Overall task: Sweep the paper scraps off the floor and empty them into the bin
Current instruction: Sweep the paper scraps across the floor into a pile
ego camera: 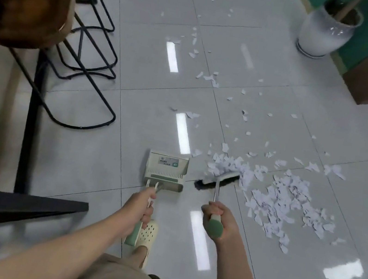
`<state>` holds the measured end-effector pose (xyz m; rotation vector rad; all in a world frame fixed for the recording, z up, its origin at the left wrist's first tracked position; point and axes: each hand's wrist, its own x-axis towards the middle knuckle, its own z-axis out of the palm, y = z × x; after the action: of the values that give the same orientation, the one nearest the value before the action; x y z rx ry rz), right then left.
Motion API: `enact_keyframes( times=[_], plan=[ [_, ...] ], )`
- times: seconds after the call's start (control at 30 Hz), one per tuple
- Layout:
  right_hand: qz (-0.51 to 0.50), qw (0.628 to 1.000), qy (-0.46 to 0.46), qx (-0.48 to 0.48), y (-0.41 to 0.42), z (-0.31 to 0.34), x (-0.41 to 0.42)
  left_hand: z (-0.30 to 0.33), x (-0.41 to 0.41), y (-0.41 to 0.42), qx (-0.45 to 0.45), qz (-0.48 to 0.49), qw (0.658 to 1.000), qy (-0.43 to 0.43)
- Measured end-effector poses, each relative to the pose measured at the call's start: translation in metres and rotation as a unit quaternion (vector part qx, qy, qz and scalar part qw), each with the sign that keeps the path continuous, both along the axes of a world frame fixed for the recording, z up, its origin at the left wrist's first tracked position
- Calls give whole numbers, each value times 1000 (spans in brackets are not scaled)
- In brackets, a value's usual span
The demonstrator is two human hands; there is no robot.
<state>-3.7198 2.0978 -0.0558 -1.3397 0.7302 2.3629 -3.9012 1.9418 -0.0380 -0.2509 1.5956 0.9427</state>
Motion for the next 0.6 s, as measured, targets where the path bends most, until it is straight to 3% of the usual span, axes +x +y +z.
enact_keyframes(
  times=[0.2, 0.37, 0.6],
  plan=[
    [-49, 996, 26, 70, 52, 33, 11, 0, 13, 31, 19, -68, 997, 12],
    [-84, 993, 20, 87, 42, 75, 50, 2, 35, 71, 25, -99, 995, 3],
    [-99, 982, -140, 83, 35, 106, 146, 5, 105, 128, 24, -136, 990, -9]
  ],
)
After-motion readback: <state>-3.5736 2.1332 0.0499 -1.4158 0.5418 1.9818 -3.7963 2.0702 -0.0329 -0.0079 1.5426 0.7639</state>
